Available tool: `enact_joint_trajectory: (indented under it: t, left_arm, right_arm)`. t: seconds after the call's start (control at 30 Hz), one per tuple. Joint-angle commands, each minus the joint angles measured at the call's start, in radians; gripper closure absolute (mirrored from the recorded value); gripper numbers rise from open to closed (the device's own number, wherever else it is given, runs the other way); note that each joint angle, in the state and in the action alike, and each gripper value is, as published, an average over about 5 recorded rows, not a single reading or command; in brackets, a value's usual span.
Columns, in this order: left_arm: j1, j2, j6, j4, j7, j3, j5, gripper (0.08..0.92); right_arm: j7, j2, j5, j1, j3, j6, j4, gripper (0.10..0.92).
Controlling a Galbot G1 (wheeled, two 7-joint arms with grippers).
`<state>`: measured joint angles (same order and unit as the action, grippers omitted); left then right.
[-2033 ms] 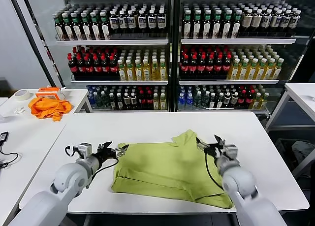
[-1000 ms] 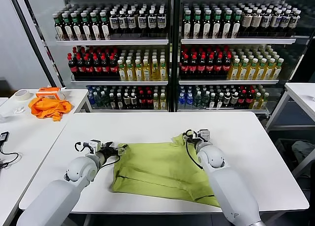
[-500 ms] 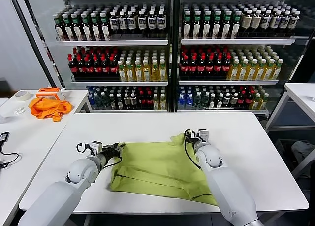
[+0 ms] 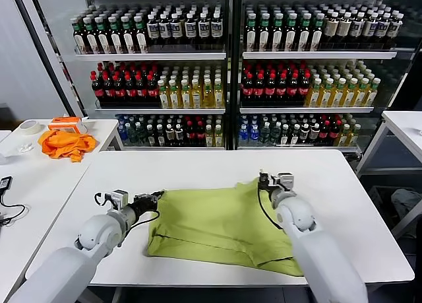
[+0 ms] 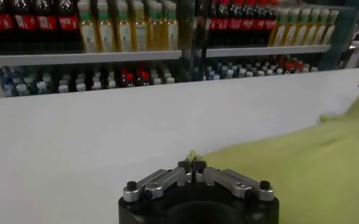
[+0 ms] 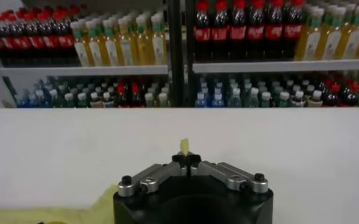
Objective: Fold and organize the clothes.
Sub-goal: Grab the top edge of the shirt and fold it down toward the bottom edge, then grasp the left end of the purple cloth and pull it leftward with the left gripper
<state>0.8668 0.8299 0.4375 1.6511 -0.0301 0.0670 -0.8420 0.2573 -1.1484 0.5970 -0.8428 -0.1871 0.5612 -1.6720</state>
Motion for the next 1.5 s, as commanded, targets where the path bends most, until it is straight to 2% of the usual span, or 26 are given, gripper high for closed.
enact_joint_trajectory:
  t: [0.03,0.3,0.63,0.83,1.0,1.1,1.27,1.5]
  left_arm:
    - [0.233,-0.086,-0.059,0.2,0.015,0.115,-0.04,0.919]
    - [0.326,-0.098,-0.078,0.234,0.017,0.14,-0.021,0.919]
    - [0.356,-0.098,-0.054,0.249,0.025,0.129,0.032,0.919]
    - [0.396,-0.096,-0.035,0.309,0.002,0.155,0.064,0.9]
    - [0.38,-0.099,-0.039,0.366,-0.068,0.197,-0.018,0.788]
    - [0.374,-0.087,-0.049,0.39,-0.171,0.174,-0.068,0.701]
    - [0.379,-0.026,-0.043,0.388,-0.37,0.086,-0.059,0.554]
    - [0.357,0.042,-0.054,0.331,-0.458,0.043,-0.043,0.355]
  right_arm:
    - [0.019,0.143,0.009,-0.318,-0.075,0.013,-0.352,0.919]
    - [0.02,0.154,-0.056,-0.423,-0.099,0.009,-0.379,0.919]
    - [0.02,0.145,-0.096,-0.479,-0.115,0.01,-0.377,0.919]
    - [0.021,0.13,-0.118,-0.503,-0.137,0.001,-0.392,0.893]
    - [0.02,0.126,-0.116,-0.555,-0.184,-0.011,-0.467,0.759]
    - [0.023,0.115,-0.123,-0.611,-0.21,-0.013,-0.527,0.672]
    - [0.023,0.084,-0.172,-0.717,-0.246,-0.024,-0.61,0.533]
    - [0.02,0.067,-0.214,-0.789,-0.292,-0.036,-0.653,0.325]
